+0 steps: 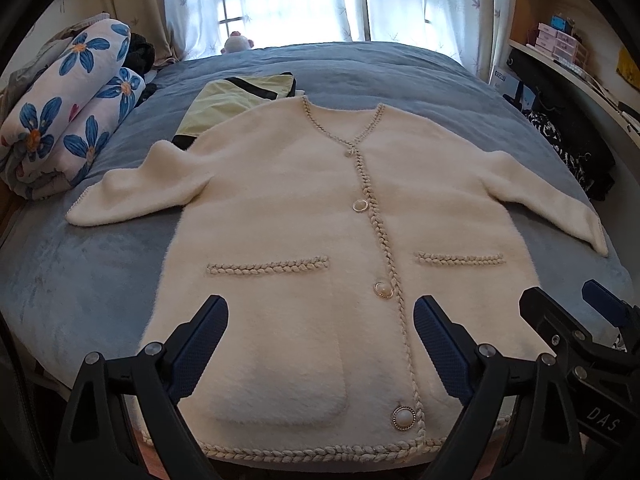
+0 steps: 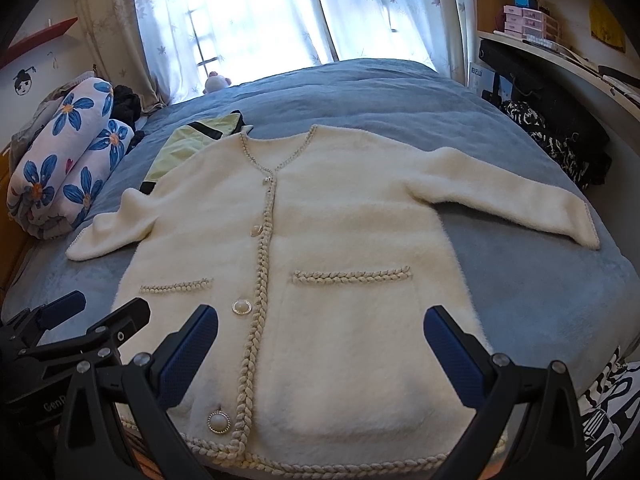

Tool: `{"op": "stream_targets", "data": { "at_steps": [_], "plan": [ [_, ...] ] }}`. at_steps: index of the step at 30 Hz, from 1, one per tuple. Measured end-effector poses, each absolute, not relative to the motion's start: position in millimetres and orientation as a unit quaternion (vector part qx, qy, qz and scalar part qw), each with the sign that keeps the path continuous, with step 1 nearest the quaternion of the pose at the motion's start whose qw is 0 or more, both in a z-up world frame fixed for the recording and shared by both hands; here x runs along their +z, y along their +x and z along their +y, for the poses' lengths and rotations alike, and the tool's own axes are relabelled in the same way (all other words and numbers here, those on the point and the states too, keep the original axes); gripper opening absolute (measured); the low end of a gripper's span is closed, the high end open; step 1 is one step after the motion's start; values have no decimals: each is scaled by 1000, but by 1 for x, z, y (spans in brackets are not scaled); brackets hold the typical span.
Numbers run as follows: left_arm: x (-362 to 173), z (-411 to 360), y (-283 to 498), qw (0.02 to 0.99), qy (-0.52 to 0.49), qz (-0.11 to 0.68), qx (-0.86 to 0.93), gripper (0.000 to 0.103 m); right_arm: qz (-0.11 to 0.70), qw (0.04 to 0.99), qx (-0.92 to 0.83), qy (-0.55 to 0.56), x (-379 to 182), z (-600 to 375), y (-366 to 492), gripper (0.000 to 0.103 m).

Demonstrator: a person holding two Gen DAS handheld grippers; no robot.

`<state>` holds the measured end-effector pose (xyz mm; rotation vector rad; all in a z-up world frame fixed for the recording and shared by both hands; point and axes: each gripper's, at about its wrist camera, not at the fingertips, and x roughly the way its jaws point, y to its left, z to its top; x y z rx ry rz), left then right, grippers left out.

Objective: Fold large clothes

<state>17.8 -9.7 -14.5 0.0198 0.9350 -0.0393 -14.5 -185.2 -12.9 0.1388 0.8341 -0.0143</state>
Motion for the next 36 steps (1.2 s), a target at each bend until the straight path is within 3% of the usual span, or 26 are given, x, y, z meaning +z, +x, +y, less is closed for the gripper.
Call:
{"op": "stream_targets", "data": {
  "at_steps": [36],
  "plan": [
    [1, -14, 24, 896, 12, 442, -28, 93, 406, 913, -21, 31, -6, -180, -16, 103]
  ]
}}
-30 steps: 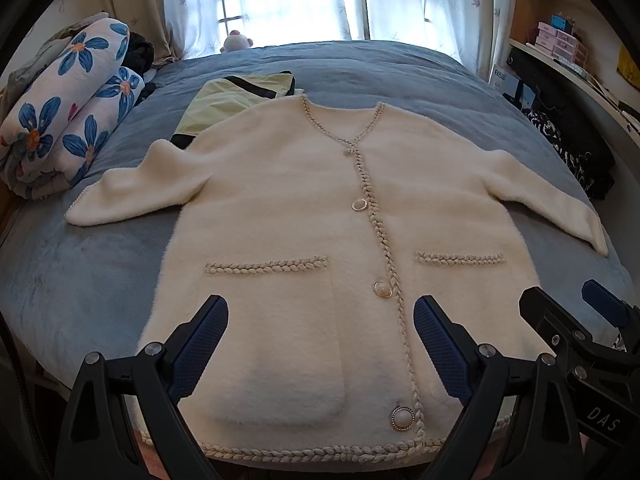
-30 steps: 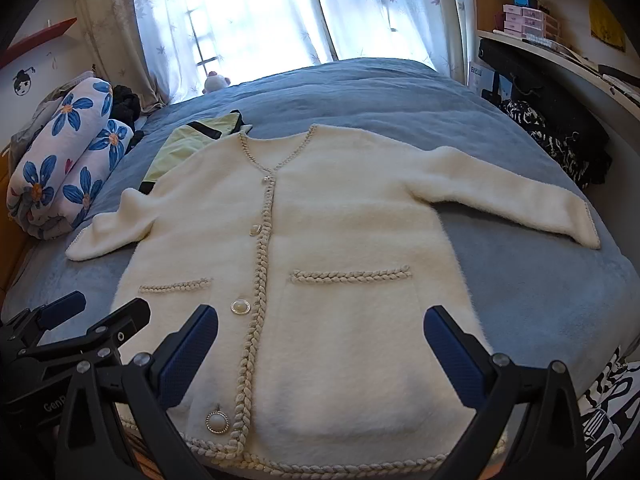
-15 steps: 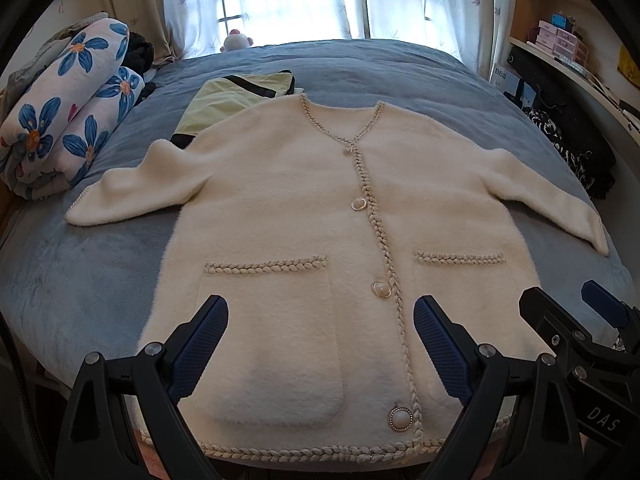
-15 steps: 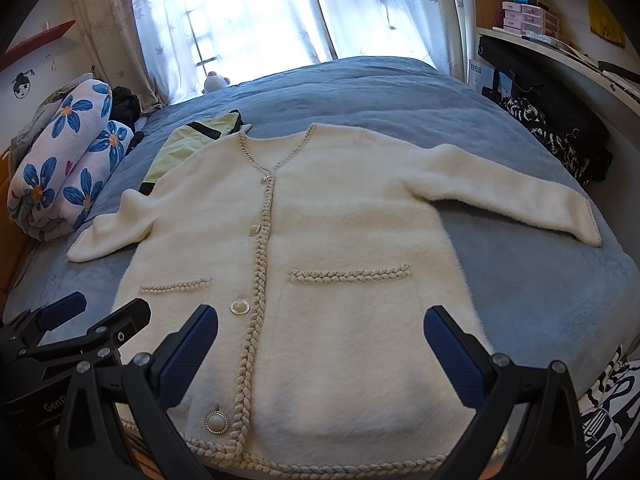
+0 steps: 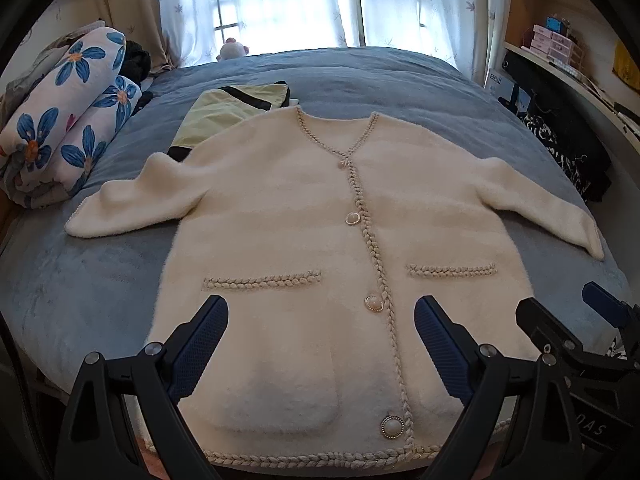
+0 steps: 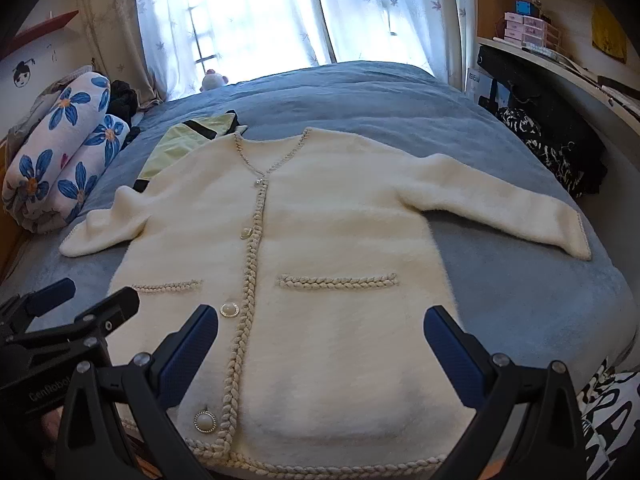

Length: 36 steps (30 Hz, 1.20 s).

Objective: Fold large clothes

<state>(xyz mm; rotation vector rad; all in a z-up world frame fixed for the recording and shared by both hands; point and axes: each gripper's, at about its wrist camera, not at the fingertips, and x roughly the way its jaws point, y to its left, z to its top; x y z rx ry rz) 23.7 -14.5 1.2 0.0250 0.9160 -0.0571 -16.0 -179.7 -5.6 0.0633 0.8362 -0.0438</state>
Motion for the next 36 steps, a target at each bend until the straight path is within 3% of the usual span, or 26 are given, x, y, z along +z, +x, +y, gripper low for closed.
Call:
{"op": "stream_targets", "data": {
  "at_steps": [11, 24, 30, 36],
  "plan": [
    [38, -37, 68, 897, 32, 434, -78, 94, 367, 928, -51, -32, 55, -208, 1, 103],
    [94, -130, 141, 914, 96, 358, -167, 94, 336, 935, -102, 40, 111, -344, 49, 103],
    [88, -193, 192, 919, 140, 347, -127, 94, 358, 919, -143, 85, 97, -431, 78, 101],
    [40, -266, 224, 909, 169, 354, -142, 94, 400, 885, -161, 177, 44, -528, 98, 93]
  ]
}}
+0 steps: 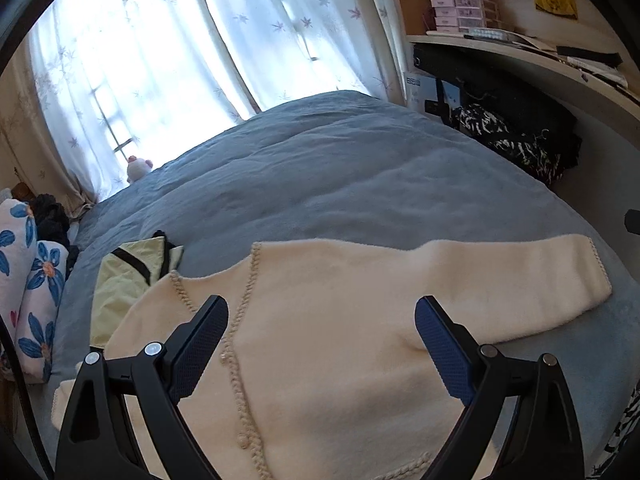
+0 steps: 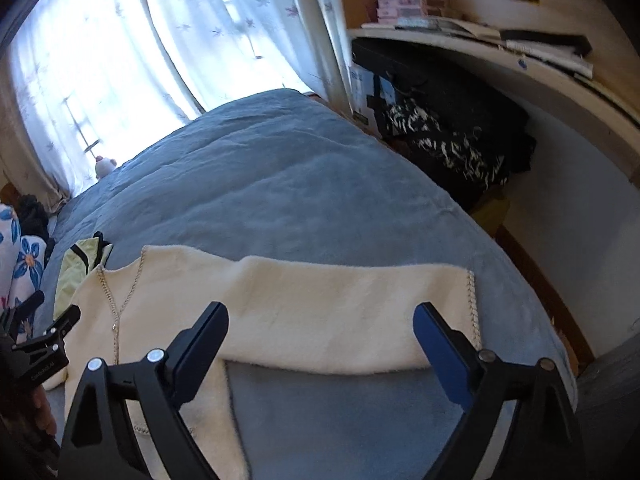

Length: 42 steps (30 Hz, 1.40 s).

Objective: Fold large clothes
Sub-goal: 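Grasp the braided cuff of the cardigan sleeve with the right gripper, then fold the held sleeve across the cardigan body toward the left gripper, release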

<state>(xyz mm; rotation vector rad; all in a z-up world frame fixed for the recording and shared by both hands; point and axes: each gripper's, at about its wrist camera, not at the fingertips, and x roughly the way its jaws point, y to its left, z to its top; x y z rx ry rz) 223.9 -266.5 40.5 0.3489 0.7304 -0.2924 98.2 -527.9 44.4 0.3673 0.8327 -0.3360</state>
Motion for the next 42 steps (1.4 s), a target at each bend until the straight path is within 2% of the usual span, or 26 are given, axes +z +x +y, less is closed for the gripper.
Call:
{"op": "stream_targets", "data": {
  "at_steps": [7, 15, 17, 19, 22, 23, 25, 26, 27, 28, 32, 35, 39, 42],
  "plan": [
    [-27, -347, 232, 871, 198, 401, -205, 94, 460, 827, -187, 264, -36, -620, 102, 93],
    [-86, -395, 251, 849, 161, 456, -213, 94, 505, 776, -215, 309, -103, -672, 92, 93],
    [-95, -401, 253, 847, 154, 463, -211, 94, 512, 770, -215, 314, -115, -679, 96, 87],
    [-104, -405, 255, 844, 154, 468, -211, 94, 520, 761, -219, 320, -128, -685, 99, 74],
    [-114, -408, 252, 840, 158, 474, -212, 94, 515, 759, -217, 334, -140, -689, 101, 73],
    [-117, -408, 251, 839, 160, 475, -211, 94, 513, 760, -218, 333, -140, -688, 101, 71],
    [-119, -406, 250, 840, 163, 474, -209, 94, 517, 764, -224, 315, -139, -683, 103, 47],
    [-118, -403, 249, 840, 163, 474, -208, 94, 520, 765, -229, 302, -137, -681, 103, 42],
    [-116, -400, 249, 840, 161, 474, -209, 94, 524, 767, -227, 292, -134, -677, 104, 26],
    [-114, -396, 249, 840, 158, 474, -210, 94, 522, 769, -219, 296, -130, -674, 103, 20],
    [-91, -364, 246, 851, 146, 460, -205, 94, 487, 802, -214, 271, -87, -645, 102, 19],
    [-69, -325, 245, 863, 131, 447, -194, 94, 435, 849, -168, 249, -34, -599, 107, 19],
    [-42, -258, 244, 879, 97, 433, -176, 94, 393, 893, -75, 205, 20, -509, 130, 19],
    [-29, -202, 243, 891, 70, 424, -148, 94, 384, 908, 0, 167, 30, -427, 159, 19]
  ]
}}
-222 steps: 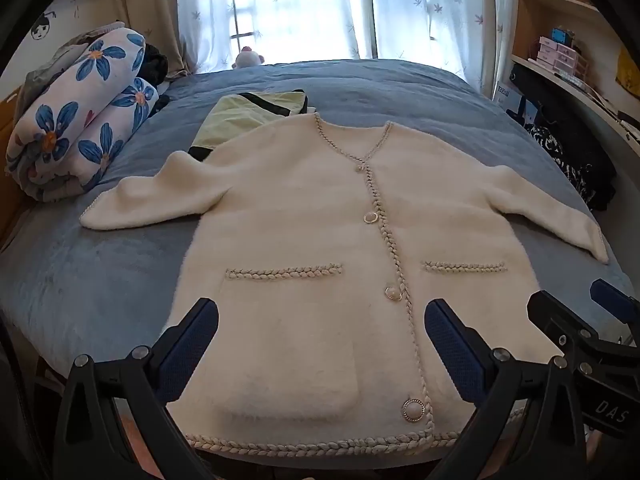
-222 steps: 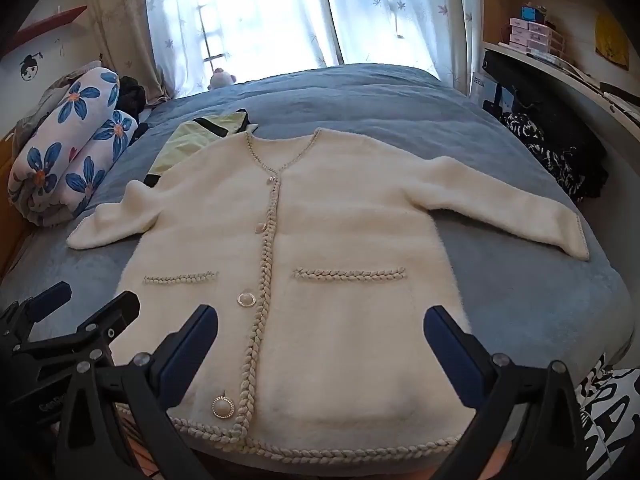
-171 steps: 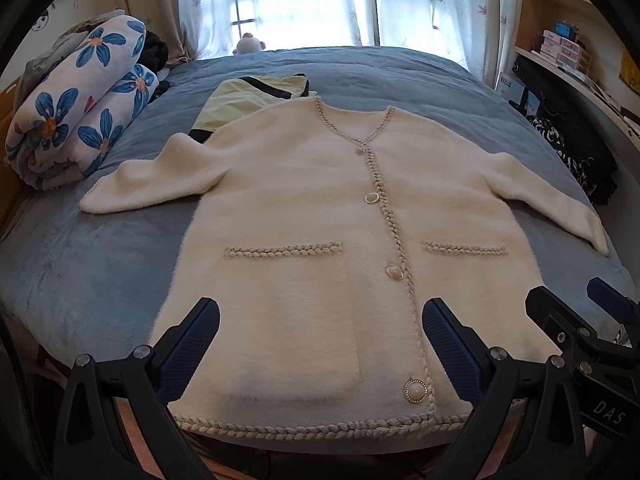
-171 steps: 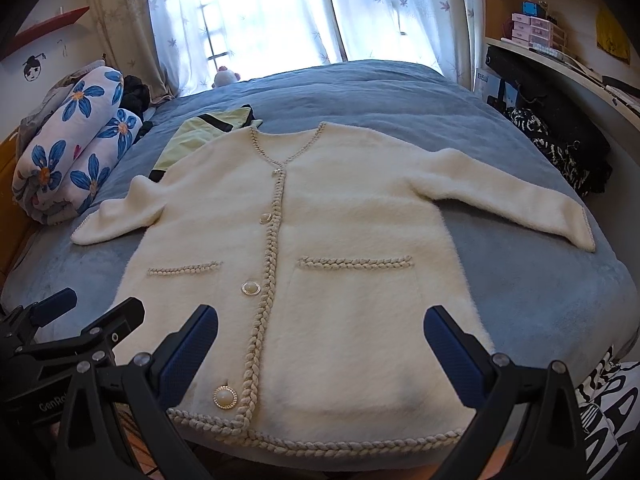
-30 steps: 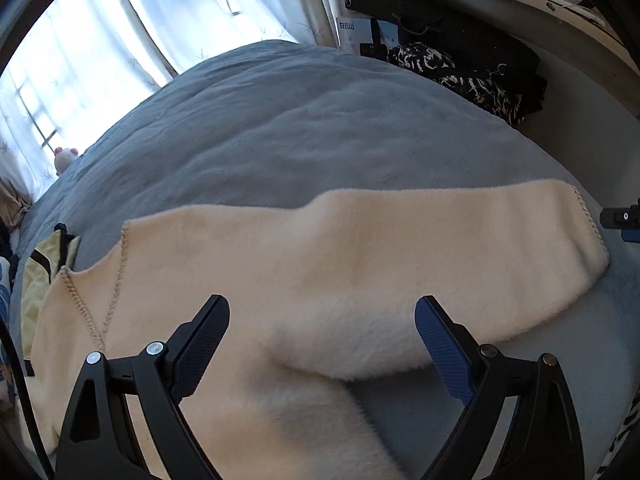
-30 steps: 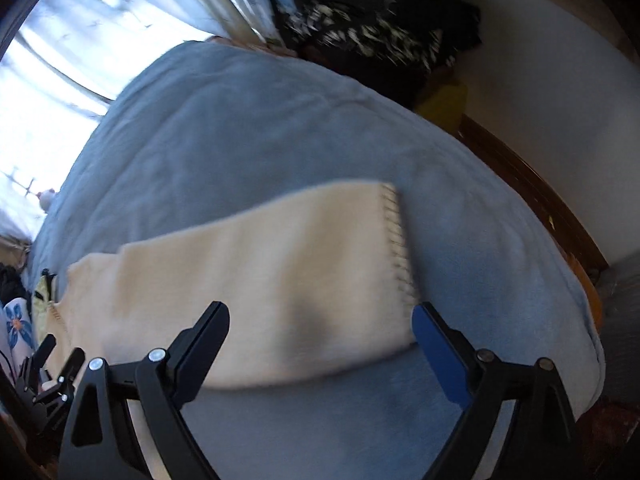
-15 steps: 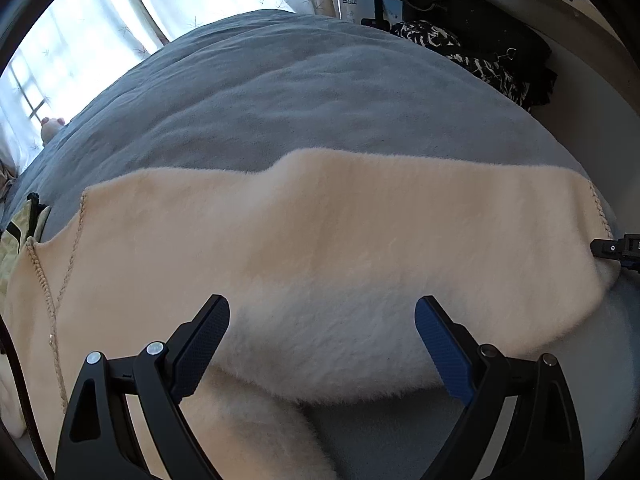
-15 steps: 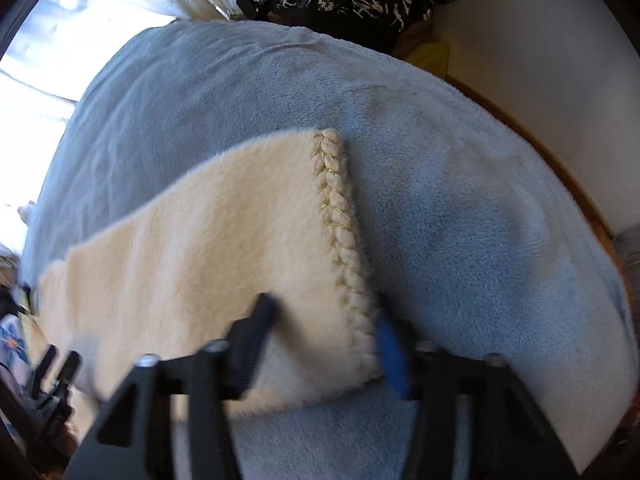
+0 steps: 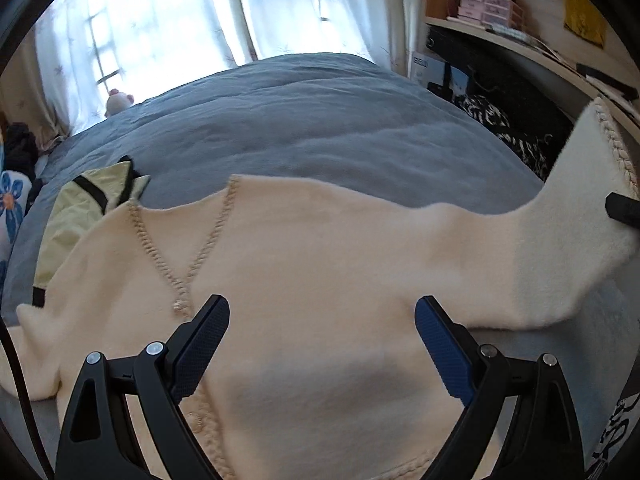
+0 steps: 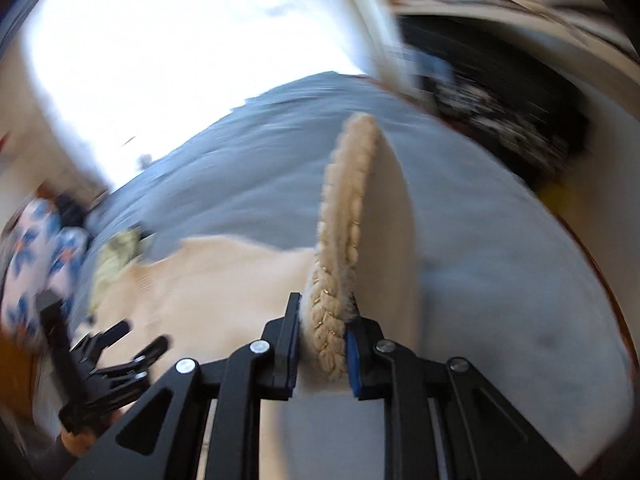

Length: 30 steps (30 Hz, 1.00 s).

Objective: Fold large clothes
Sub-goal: 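Fold the held sleeve across the cardigan body toward the left gripper, release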

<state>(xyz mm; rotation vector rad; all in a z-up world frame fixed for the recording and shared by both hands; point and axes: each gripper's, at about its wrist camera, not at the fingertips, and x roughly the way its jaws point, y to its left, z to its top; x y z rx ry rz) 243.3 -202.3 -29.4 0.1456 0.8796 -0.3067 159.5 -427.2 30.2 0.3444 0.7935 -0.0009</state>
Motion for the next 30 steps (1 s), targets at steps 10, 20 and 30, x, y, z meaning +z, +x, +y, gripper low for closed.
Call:
{"op": "stream_targets", "data": {
  "at_steps": [10, 20, 30],
  "plan": [
    [-71, -69, 250, 876, -1, 475, -79, 94, 453, 882, 99, 81, -74, -243, 218, 62],
    [-103, -83, 249, 840, -81, 508, -169, 93, 431, 891, 20, 143, -70, -281, 155, 62],
    [-143, -145, 262, 770, -162, 566, -244, 78, 433, 883, -33, 176, -87, -316, 112, 62]
  ]
}}
